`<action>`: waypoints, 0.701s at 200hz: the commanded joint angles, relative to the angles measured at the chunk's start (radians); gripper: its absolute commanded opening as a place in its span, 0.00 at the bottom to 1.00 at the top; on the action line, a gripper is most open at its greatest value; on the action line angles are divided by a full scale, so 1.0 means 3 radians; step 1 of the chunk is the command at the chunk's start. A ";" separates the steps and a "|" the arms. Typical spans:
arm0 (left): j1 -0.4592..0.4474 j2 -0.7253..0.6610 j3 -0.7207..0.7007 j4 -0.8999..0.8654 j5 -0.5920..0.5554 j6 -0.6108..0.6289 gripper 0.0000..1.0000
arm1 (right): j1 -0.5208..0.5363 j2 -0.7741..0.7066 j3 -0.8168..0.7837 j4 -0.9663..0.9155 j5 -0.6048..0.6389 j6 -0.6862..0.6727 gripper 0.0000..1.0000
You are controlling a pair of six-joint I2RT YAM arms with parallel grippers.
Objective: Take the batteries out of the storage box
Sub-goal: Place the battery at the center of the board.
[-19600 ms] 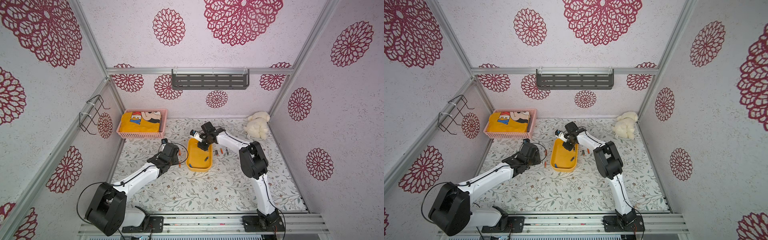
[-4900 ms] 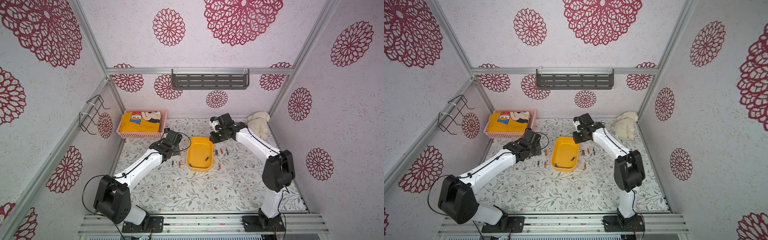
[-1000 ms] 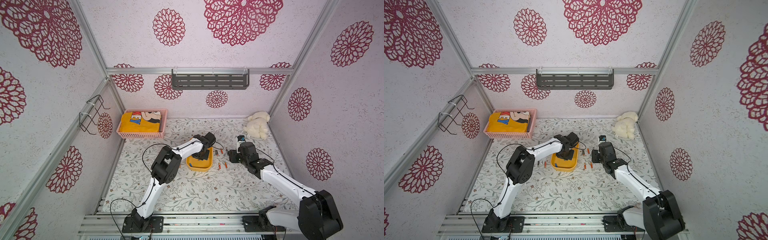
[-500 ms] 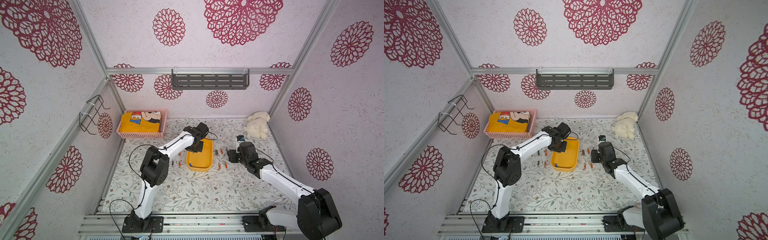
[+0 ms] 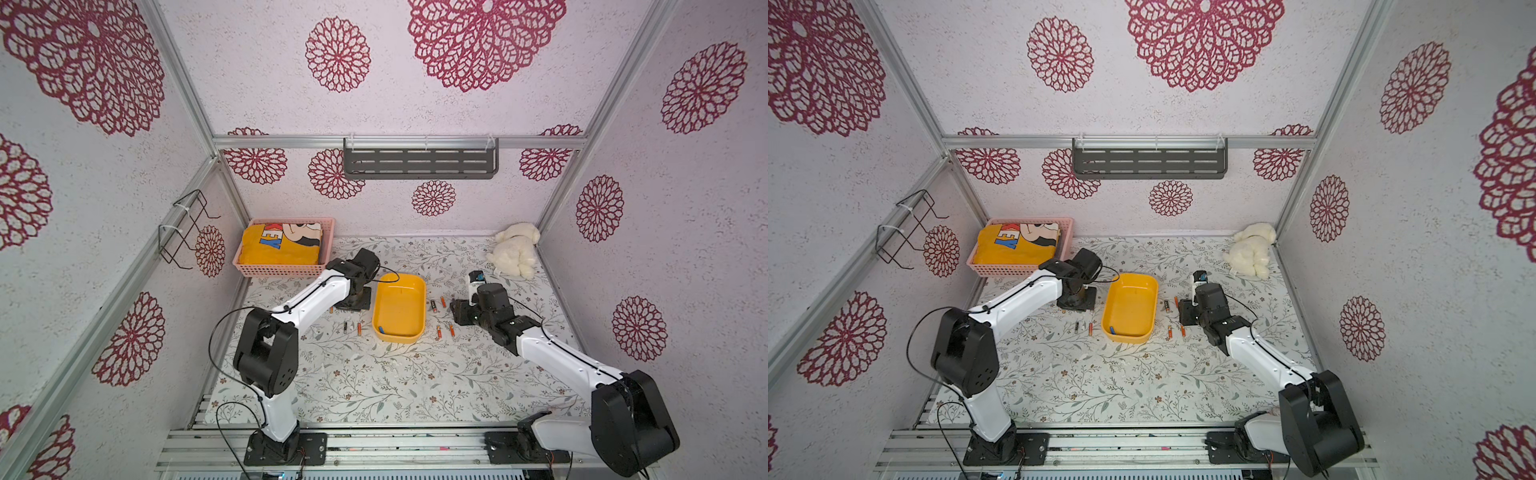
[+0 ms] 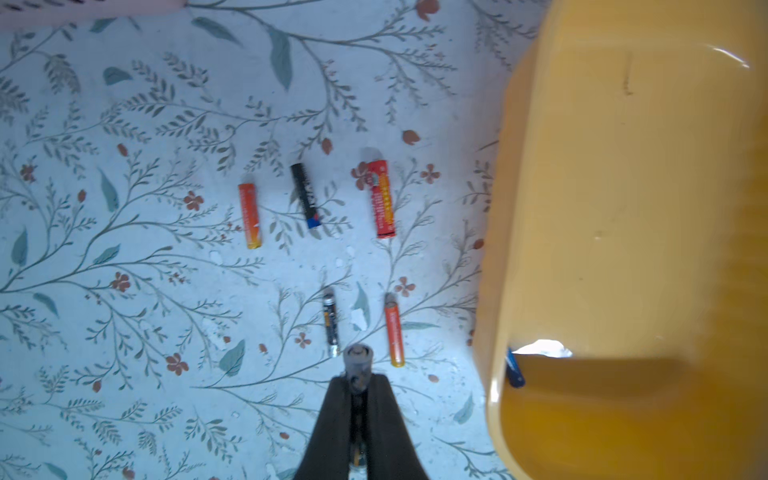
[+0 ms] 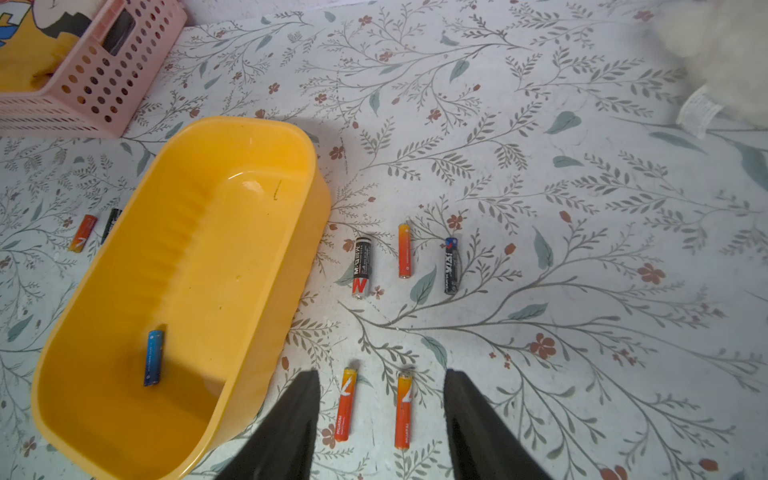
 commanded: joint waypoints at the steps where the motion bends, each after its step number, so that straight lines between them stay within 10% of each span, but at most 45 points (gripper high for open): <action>1: 0.0248 -0.0178 -0.0419 0.0281 -0.0028 0.0044 0.00 | 0.0080 -0.0030 -0.0012 0.0178 -0.0217 -0.0174 0.54; 140: 0.0547 0.0216 -0.0953 0.0877 0.0365 0.0127 0.00 | 0.0576 0.0207 0.0628 -0.0103 -0.0924 -0.1150 0.54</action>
